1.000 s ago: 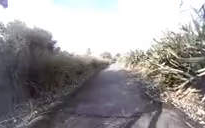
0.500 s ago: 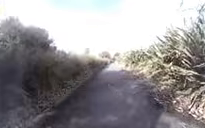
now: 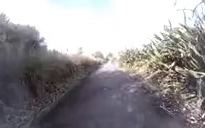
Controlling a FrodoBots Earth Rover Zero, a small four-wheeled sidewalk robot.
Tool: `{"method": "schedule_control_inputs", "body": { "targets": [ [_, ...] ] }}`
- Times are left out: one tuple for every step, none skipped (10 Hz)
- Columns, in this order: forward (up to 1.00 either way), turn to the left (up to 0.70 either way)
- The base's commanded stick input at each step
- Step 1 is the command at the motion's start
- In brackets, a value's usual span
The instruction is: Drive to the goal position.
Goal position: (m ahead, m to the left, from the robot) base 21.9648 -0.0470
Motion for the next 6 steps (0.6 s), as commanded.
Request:
{"method": "schedule_control_inputs", "body": {
  "targets": [
    [0.7, 0.0],
    [0.7, 0.0],
    [0.7, 0.0],
    [0.7, 0.0],
    [0.7, 0.0],
    [0.7, -0.09]
  ]
}}
